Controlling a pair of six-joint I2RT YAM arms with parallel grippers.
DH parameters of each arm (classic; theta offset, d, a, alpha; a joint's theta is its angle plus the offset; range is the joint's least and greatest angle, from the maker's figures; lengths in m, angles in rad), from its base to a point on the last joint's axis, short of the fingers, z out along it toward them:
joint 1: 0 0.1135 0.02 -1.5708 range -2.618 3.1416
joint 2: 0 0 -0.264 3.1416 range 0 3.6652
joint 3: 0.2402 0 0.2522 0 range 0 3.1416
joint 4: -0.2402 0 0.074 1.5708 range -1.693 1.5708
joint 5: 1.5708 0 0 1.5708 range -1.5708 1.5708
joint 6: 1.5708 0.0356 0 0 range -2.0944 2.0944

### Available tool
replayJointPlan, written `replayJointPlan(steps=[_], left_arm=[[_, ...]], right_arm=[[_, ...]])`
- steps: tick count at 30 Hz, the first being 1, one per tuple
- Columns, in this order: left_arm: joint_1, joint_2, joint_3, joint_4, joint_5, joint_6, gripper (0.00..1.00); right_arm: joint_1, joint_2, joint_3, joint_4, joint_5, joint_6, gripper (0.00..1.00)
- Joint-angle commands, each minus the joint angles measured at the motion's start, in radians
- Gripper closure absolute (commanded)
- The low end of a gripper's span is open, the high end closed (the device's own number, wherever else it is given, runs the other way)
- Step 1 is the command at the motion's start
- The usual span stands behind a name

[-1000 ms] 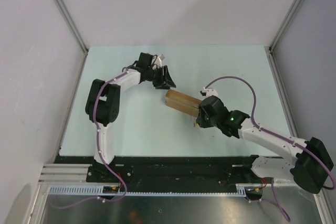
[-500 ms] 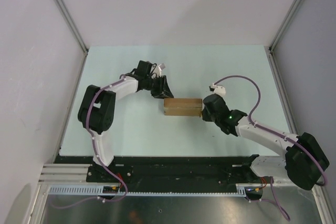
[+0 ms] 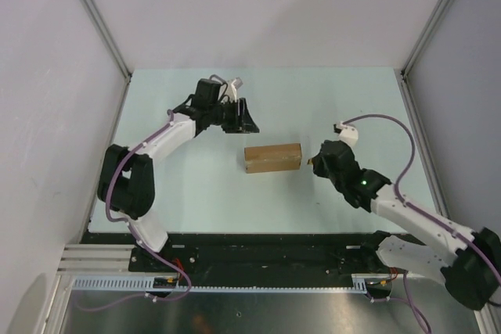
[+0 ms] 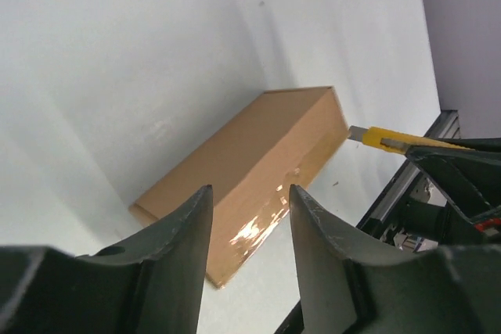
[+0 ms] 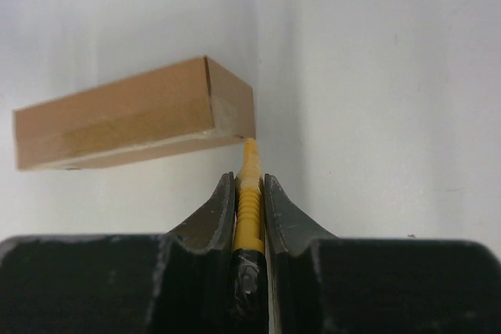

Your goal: Unpack the express box

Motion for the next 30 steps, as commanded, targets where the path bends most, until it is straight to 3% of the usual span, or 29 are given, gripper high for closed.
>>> replayJointPlan(steps=[1,4,8,11,19,30], left_arm=[[-0.076,-0.043,0.089,0.017,-0.017,-0.003,0.56],[-0.134,-0.010,0.133,0.018,0.004,-0.023,0.67],[-0.203,0.040,0.175,0.018,-0.005,-0.042,0.67],[-0.258,0.060,0.175,0.017,-0.060,-0.025,0.63],[-0.386,0.033,0.118,0.017,-0.478,0.108,0.46],[-0.413,0.045,0.061,0.004,-0.582,0.210,0.37]], right_arm=[[-0.011,-0.132,0.011,-0.020,0.068,-0.022,1.00],[-0.020,-0.159,0.031,0.035,0.017,-0.071,1.00],[-0.020,-0.101,0.070,0.049,0.034,-0.075,1.00],[-0.022,-0.058,0.083,0.075,0.051,-0.072,1.00],[-0.028,0.001,0.090,0.146,0.049,-0.088,1.00],[-0.034,0.024,0.097,0.200,0.008,-0.080,1.00]])
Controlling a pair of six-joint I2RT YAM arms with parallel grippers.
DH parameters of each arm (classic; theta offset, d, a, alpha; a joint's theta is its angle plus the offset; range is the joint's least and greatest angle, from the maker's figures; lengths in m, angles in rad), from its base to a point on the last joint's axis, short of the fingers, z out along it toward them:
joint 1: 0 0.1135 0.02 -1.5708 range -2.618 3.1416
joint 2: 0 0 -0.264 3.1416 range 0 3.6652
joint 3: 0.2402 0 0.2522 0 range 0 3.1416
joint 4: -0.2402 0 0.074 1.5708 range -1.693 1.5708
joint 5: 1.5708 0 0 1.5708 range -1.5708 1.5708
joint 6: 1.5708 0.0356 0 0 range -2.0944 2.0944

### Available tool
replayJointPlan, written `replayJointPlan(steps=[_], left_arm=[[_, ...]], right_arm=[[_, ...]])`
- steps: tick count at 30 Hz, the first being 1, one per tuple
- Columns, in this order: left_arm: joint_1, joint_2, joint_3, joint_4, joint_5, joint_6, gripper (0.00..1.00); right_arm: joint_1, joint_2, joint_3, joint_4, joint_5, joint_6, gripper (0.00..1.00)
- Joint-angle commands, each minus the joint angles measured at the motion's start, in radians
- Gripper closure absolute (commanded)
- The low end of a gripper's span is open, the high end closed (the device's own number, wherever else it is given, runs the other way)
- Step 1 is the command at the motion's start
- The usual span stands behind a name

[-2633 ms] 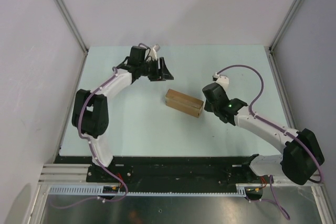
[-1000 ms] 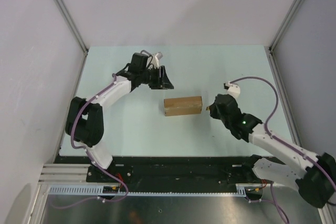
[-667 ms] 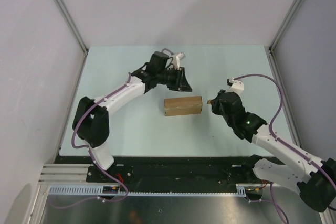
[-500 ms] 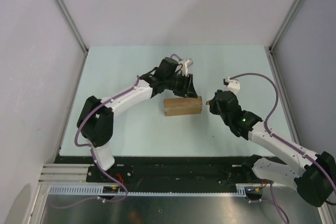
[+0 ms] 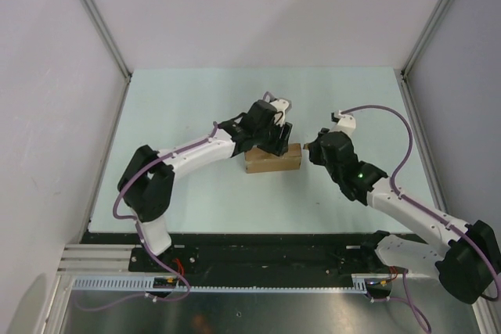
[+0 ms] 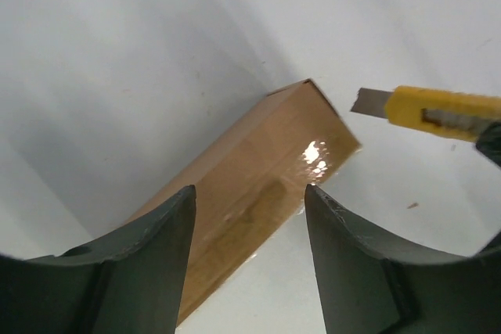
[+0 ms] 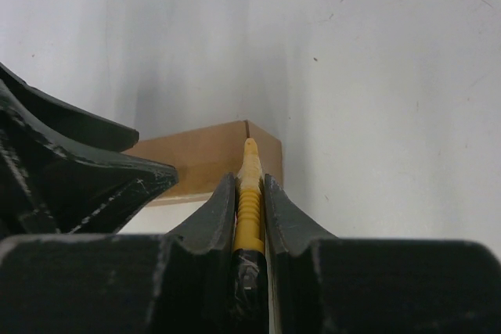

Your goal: Unpack the express box

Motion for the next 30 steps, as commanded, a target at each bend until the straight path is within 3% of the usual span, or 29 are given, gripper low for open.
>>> replayJointPlan(steps=[1,13,30], left_arm=[[-0.020,-0.014,-0.025,0.003,-0.072,0.081,0.36],[-0.044,0.024,-0.046,-0.040,-0.224,0.128,0.39],[-0.050,0.052,-0.052,-0.052,-0.249,0.124,0.42]], right_arm=[[-0.004,0.018,0.051,0.074,-0.004,-0.006,1.00],[-0.006,0.061,0.057,0.074,0.004,-0.004,1.00],[-0.004,0.015,0.057,0.105,0.008,-0.041,1.00]])
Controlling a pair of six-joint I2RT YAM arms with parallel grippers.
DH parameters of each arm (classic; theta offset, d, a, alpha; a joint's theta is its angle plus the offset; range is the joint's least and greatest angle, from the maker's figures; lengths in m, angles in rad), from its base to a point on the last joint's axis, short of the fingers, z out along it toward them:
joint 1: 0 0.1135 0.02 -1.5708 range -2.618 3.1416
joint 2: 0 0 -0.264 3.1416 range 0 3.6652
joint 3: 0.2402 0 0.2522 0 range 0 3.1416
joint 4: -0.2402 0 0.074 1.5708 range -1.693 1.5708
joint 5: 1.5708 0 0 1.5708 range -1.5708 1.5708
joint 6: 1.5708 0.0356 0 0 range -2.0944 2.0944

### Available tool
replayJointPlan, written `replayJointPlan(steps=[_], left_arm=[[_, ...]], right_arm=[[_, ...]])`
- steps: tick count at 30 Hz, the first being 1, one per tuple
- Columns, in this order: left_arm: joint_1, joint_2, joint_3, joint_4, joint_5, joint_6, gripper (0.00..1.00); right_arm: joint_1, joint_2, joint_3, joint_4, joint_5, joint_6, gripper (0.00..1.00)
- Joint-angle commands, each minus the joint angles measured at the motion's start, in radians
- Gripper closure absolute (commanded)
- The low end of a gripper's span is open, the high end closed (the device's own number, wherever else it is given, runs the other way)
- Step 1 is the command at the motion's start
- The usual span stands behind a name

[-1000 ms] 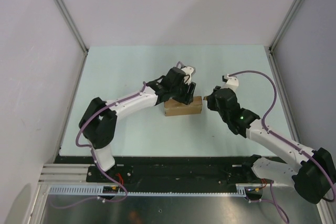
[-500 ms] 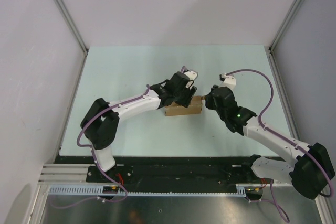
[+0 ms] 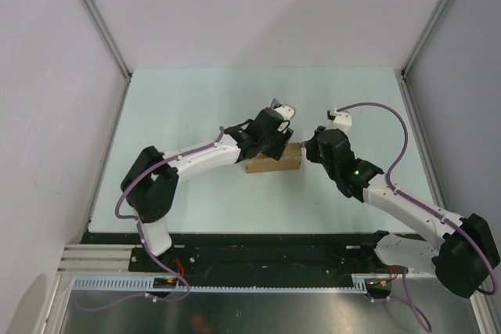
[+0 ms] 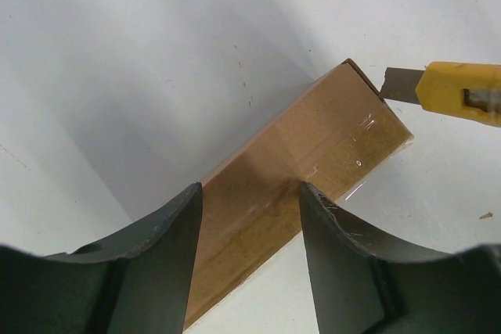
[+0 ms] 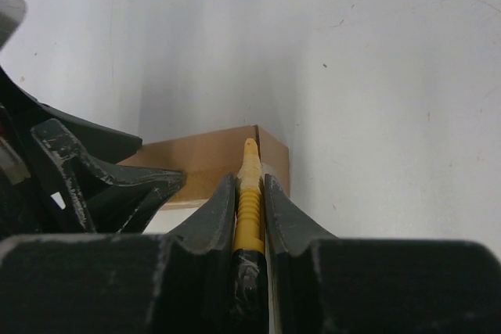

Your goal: Unpack the express box

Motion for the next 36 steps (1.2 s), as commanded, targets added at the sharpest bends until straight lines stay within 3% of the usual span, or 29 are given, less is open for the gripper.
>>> replayJointPlan(steps=[1,36], left_arm=[[-0.002,0.042,-0.021,-0.051,-0.044,0.024,0.42],[-0.005,0.056,-0.013,-0.063,-0.042,0.018,0.43]], right_arm=[[-0.001,-0.040,0.037,0.073,0.023,-0.029,1.00],[-0.007,0.039,0.037,0.044,0.028,-0.011,1.00]])
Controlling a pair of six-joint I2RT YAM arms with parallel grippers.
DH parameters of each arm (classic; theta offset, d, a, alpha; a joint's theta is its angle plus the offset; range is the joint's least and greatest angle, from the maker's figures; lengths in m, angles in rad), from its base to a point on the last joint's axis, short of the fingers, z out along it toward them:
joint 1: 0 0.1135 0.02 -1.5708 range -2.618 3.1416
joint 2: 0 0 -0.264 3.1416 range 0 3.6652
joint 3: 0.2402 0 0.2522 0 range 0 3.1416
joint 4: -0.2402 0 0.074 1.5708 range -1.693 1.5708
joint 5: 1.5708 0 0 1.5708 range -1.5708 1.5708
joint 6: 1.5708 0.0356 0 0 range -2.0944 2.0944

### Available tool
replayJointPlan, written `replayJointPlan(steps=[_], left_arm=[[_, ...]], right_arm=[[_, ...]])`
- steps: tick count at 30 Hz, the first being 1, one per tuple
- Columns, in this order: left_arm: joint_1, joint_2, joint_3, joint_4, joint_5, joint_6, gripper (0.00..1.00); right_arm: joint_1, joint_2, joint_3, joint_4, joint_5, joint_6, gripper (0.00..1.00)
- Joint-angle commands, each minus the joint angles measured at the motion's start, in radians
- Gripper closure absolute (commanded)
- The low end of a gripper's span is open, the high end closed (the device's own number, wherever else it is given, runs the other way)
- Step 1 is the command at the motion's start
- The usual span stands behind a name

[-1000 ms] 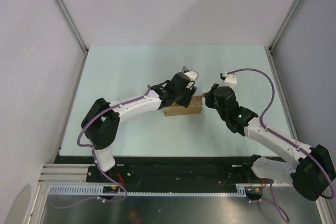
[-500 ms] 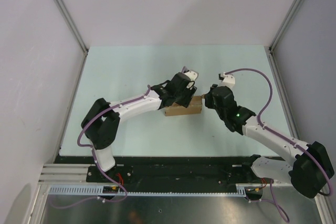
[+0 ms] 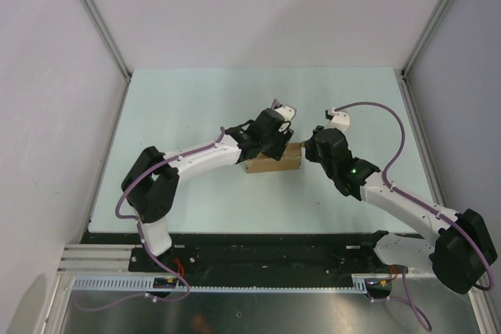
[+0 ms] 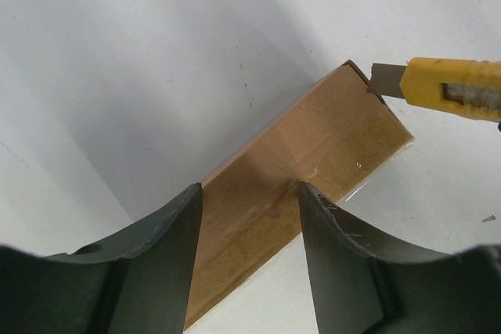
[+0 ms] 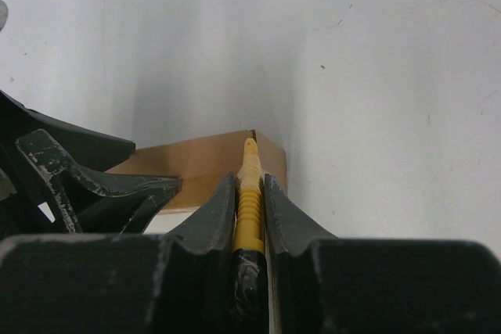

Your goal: Unpack the express box

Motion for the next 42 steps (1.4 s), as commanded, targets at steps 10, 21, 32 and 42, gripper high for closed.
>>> replayJointPlan(steps=[10,21,32,42], left_arm=[[0.002,0.054,-0.013,-0.069,-0.028,0.018,0.43],[0.000,0.058,-0.013,-0.069,-0.028,0.018,0.43],[0.000,0.065,-0.015,-0.072,-0.028,0.018,0.43],[0.000,0.063,-0.015,-0.075,-0.028,0.017,0.43]], right_arm=[[-0.003,-0.001,0.036,0.016,0.040,-0.005,1.00],[-0.003,-0.011,0.036,0.015,0.043,0.001,1.00],[-0.004,-0.019,0.036,0.015,0.046,-0.010,1.00],[-0.003,0.002,0.036,0.005,0.032,-0.008,1.00]])
